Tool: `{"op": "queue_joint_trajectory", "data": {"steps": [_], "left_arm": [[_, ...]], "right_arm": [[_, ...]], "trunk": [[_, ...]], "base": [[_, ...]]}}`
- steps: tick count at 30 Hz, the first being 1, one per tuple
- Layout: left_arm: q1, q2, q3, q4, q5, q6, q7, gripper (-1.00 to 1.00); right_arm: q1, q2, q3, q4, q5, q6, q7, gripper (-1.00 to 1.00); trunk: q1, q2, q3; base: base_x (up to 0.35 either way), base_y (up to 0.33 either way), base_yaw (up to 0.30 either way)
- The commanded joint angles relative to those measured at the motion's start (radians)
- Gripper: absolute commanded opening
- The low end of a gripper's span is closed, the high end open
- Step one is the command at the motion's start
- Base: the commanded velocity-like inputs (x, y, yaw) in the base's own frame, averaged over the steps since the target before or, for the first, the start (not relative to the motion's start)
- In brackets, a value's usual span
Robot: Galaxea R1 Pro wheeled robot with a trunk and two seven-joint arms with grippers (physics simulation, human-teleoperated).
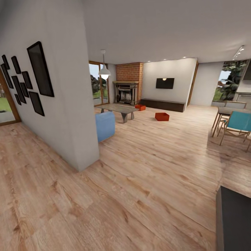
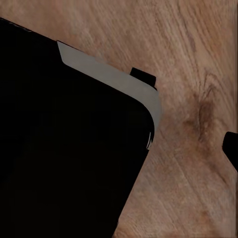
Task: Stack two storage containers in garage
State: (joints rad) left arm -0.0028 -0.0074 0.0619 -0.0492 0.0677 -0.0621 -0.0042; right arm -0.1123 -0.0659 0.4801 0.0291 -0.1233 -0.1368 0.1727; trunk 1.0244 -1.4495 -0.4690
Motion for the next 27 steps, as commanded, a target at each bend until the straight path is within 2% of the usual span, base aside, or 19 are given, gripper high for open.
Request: {"op": "queue_joint_trajectory", "data": {"steps": [1, 20, 27], "left_arm": [[0.0, 0.0, 0.005, 0.0, 0.007, -0.002, 0.0, 1.0], [0.0, 0.0, 0.006, 0.0, 0.007, -0.003, 0.0, 1.0], [0.0, 0.0, 0.006, 0.0, 0.007, -0.003, 0.0, 1.0]], "right_arm": [[-0.001, 0.0, 0.007, 0.003, -0.01, -0.006, 0.005, 1.0], [-0.001, 0.001, 0.006, 0.003, -0.01, -0.007, 0.005, 1.0], [-0.001, 0.001, 0.007, 0.003, -0.01, -0.006, 0.005, 1.0]], "trunk": [[0.001, 0.0, -0.001], [0.001, 0.0, -0.001], [0.001, 0.0, -0.001]], "base": [[0.323, 0.0, 0.0], [0.323, 0.0, -0.004], [0.323, 0.0, -0.202]]}}
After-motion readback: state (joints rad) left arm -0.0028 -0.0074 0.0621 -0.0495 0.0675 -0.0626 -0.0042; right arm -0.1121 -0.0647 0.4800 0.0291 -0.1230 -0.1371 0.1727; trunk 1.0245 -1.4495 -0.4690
